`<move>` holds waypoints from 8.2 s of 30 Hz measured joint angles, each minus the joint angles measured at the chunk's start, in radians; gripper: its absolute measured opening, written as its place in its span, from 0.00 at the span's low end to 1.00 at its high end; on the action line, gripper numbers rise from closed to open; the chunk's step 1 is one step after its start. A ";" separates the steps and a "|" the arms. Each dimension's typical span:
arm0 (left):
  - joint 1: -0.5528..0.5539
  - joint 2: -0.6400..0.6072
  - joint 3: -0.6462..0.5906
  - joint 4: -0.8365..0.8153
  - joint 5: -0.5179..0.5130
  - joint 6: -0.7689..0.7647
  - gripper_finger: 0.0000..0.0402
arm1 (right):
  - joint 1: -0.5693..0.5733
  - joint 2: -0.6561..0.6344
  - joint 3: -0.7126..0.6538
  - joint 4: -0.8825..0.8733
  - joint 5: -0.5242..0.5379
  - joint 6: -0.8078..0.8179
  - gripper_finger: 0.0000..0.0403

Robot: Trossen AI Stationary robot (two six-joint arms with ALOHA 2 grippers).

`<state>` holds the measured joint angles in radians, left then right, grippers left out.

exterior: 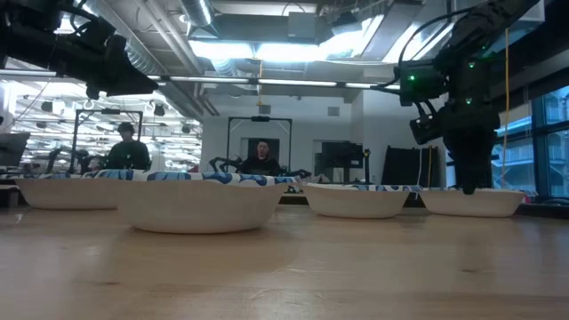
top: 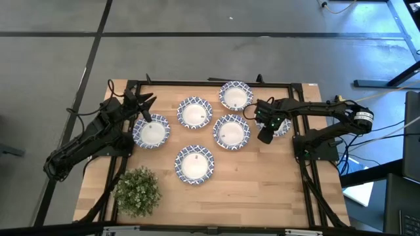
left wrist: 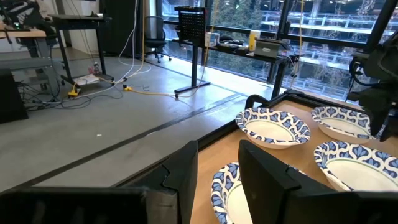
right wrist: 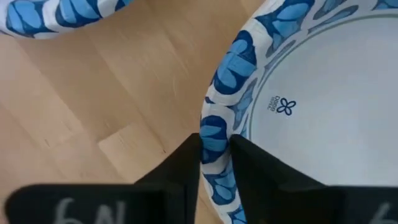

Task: Nest bowls inside each other
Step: Stack the right bowl on the top bowl, then stack the bottom right bowl on the top right bowl

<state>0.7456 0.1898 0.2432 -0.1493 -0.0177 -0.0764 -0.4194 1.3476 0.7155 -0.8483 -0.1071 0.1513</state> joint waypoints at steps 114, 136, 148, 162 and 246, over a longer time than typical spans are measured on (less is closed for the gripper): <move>0.000 0.000 0.000 -0.110 0.000 -0.003 0.28 | 0.018 0.449 0.571 -0.080 0.008 -0.315 0.38; 0.000 0.000 0.000 -0.096 0.000 -0.003 0.28 | 0.015 0.179 0.240 0.277 0.027 -0.164 0.42; 0.000 0.000 0.000 -0.097 0.002 -0.003 0.28 | 0.031 0.180 0.239 0.221 0.125 -0.179 0.60; 0.000 0.000 0.000 -0.097 0.004 -0.004 0.28 | 0.030 0.181 0.135 0.318 0.125 -0.125 0.59; 0.000 0.000 0.000 -0.098 0.004 -0.004 0.28 | 0.030 0.182 0.113 0.358 0.087 -0.079 0.02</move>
<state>0.7456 0.1898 0.2435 -0.2470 -0.0139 -0.0799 -0.3893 1.5293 0.8284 -0.4904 -0.0196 0.0725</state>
